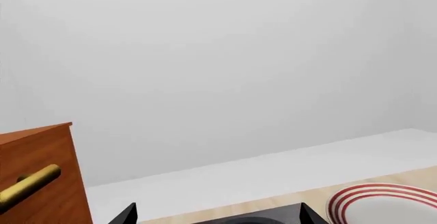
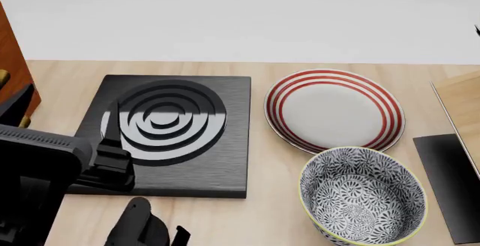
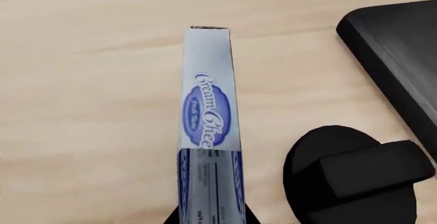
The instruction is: Pick up the cream cheese and put it in the bowl.
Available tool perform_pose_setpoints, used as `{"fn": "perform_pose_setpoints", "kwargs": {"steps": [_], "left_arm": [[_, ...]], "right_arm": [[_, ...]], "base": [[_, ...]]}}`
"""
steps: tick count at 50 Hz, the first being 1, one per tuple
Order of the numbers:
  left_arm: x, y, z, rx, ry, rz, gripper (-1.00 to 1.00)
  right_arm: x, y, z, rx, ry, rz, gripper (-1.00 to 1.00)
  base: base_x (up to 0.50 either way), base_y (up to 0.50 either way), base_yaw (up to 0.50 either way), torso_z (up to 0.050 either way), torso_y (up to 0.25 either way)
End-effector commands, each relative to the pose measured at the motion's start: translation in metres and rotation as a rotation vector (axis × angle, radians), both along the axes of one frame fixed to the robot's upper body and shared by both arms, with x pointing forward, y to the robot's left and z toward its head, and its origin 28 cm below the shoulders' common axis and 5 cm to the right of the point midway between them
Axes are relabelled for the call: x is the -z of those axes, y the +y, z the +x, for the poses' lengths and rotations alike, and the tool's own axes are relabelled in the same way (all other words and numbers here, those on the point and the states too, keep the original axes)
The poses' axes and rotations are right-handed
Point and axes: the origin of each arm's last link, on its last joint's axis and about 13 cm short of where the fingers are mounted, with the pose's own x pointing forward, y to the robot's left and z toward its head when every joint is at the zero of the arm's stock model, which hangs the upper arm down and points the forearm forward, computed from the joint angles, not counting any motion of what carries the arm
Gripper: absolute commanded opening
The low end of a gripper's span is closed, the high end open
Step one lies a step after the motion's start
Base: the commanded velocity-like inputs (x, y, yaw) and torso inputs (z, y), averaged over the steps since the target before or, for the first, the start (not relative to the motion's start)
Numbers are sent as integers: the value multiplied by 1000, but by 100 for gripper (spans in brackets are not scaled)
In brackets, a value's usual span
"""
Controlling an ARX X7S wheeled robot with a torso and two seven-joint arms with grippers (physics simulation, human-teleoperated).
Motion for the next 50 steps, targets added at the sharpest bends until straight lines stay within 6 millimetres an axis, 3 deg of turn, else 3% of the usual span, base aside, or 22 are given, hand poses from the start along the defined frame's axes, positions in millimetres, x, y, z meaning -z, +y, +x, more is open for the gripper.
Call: {"fn": "perform_pose_setpoints", "kwargs": {"steps": [1,50], "left_arm": [[-1,1,0,-2,-2,-2,100],[-2,1,-2,-5,-9,6,100]], "right_arm": [[-16,-3,-2,4,-51,20,-100],[-39,-34,7,167,-98,66,-100]], "base": [[0,0,0,0,0],[0,0,0,0,0]]}}
